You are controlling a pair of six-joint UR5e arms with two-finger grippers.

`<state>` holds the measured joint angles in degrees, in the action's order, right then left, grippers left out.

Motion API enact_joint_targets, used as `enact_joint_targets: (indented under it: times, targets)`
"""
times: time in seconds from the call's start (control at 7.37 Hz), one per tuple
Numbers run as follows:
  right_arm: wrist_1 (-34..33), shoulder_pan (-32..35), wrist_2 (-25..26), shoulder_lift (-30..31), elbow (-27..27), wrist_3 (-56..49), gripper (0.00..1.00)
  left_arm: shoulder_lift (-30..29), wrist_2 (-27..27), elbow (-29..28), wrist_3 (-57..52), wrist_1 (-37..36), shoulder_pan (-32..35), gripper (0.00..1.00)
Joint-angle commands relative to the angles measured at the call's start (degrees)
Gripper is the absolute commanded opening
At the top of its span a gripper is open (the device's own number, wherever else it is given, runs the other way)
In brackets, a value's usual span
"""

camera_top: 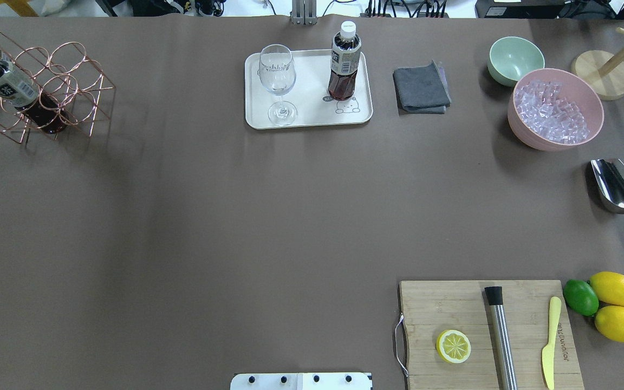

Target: Take tea from basket to plate

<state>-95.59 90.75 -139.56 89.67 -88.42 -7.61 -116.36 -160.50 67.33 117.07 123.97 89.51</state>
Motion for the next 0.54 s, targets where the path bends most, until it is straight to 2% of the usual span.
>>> enact_joint_targets:
  times: [0.0, 0.14, 0.27, 0.41]
  targets:
    - [-0.65, 0.3, 2.61, 1.99, -5.86, 0.4, 0.99, 0.08, 0.02, 0.0, 0.0, 0.05, -0.13, 0.0]
    - [-4.57, 0.3, 4.54, 1.13, -8.5, 0.75, 0.99, 0.08, -0.07, 0.0, 0.0, 0.05, -0.13, 0.0]
    - [-9.22, -0.05, 6.82, -1.75, -9.83, 0.76, 0.99, 0.08, -0.16, 0.0, 0.09, 0.05, -0.13, 0.23]
    - [-11.35, -0.22, 6.58, -2.82, -9.06, 0.76, 0.99, 0.17, -0.16, 0.0, 0.17, -0.13, -0.13, 0.62]
